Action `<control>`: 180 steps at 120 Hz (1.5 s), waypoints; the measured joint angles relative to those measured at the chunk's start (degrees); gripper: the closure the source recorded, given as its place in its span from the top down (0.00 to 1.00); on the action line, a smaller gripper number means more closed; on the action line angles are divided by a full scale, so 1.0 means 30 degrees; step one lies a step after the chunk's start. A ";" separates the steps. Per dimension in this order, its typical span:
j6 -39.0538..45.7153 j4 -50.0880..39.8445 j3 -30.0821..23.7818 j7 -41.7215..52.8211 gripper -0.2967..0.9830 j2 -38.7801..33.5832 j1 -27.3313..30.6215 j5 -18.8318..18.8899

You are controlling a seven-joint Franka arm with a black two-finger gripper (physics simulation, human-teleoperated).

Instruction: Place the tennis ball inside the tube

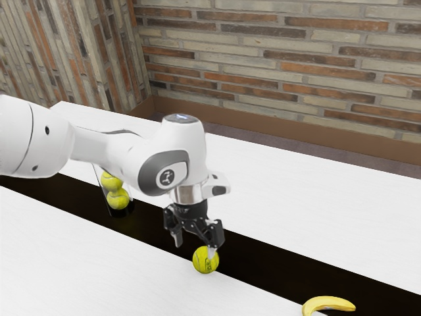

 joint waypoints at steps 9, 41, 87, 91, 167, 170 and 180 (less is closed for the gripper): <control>0.0417 0.0000 -0.0012 -0.0103 0.77 0.0374 0.0002 -0.0058; 0.1724 0.0033 0.0011 -0.0256 0.77 0.1321 0.0058 -0.0111; 0.3253 0.0156 -0.0003 -0.0144 0.77 0.2652 0.0289 -0.0059; 0.3359 0.0154 -0.0010 -0.0135 0.77 0.2742 0.0290 -0.0068; 0.4539 0.0204 -0.0127 -0.0045 0.59 0.3657 0.0133 0.0104; 0.4551 0.0206 -0.0129 -0.0051 0.58 0.3657 0.0133 0.0129; 0.4585 0.0209 -0.0131 -0.0087 0.57 0.3653 0.0141 0.0202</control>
